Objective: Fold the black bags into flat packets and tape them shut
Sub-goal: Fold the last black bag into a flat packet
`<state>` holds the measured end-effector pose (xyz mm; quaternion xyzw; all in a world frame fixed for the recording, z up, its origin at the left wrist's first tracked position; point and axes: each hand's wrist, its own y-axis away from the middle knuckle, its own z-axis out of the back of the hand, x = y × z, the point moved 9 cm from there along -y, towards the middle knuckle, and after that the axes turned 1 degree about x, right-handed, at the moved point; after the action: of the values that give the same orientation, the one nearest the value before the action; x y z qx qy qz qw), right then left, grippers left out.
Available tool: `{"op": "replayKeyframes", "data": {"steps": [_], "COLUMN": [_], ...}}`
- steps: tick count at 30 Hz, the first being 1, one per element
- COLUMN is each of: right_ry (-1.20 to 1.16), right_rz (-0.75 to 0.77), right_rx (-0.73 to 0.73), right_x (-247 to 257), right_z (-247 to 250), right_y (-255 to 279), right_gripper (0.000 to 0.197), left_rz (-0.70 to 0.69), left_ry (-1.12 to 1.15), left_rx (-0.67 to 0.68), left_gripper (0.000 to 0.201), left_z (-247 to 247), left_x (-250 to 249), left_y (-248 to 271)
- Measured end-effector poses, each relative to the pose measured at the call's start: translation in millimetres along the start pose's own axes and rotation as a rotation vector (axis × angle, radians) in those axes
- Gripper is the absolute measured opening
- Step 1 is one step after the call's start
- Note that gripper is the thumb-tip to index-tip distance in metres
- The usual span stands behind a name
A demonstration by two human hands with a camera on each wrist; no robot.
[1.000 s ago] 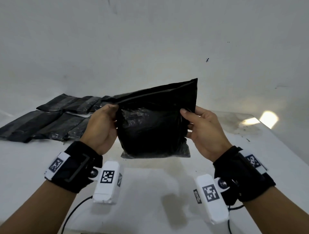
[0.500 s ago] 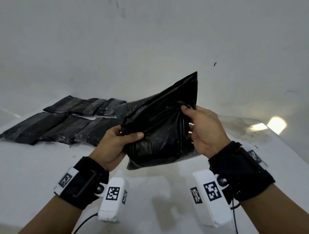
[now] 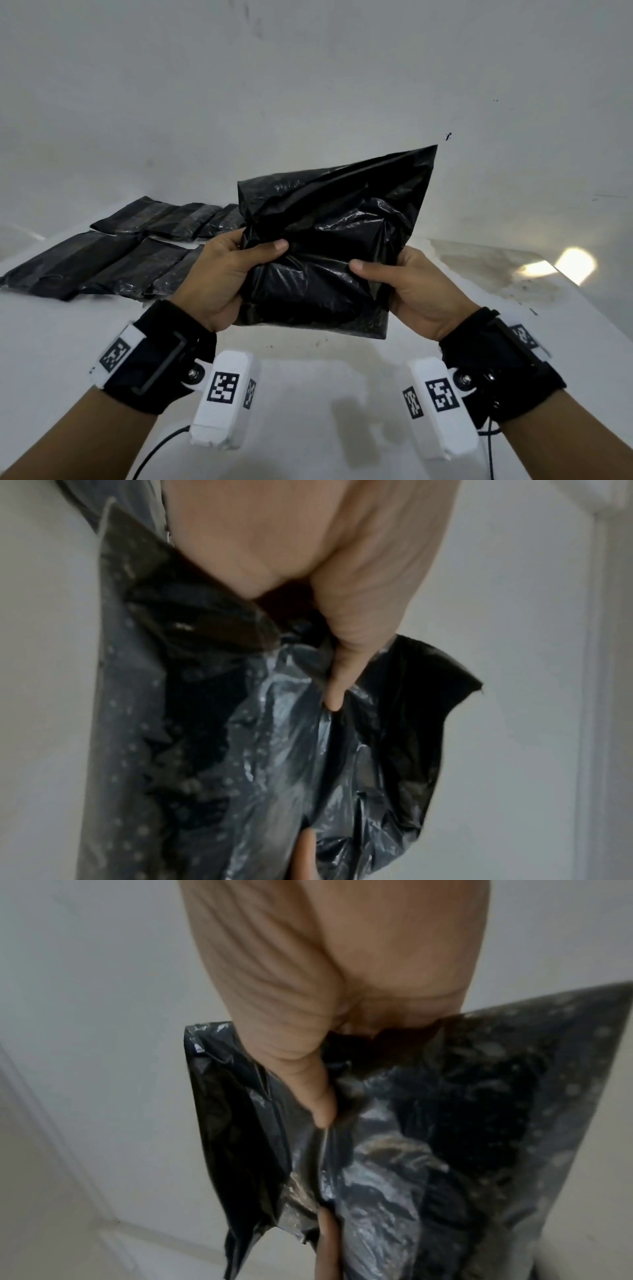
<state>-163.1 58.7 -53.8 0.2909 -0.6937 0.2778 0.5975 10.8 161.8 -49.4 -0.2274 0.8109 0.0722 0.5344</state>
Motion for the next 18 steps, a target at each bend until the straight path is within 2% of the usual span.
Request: {"op": "replayKeyframes", "data": {"steps": [2,9,14,18], "right_ry": [-0.017,0.070,0.260,0.250], "right_rz": [0.015,0.083,0.131,0.076], "right_rx": [-0.029,-0.044,-0.028,0.005], "right_x": [1,4,16,10], "right_z": [5,25,34,35], "right_y": [-3,-5,-6,-10], "right_gripper": [0.025,0.022,0.026,0.032], "left_rz": [0.016,0.034,0.031,0.076], "left_ry": [0.020,0.067,0.032,0.051], "left_rx": [-0.008,-0.026,-0.015,-0.036], "left_gripper": [0.041,0.042,0.039,0.040], "left_z": [3,14,15,14], "left_x": [2,6,7,14], "left_y": [0,-1,-3,-5]}}
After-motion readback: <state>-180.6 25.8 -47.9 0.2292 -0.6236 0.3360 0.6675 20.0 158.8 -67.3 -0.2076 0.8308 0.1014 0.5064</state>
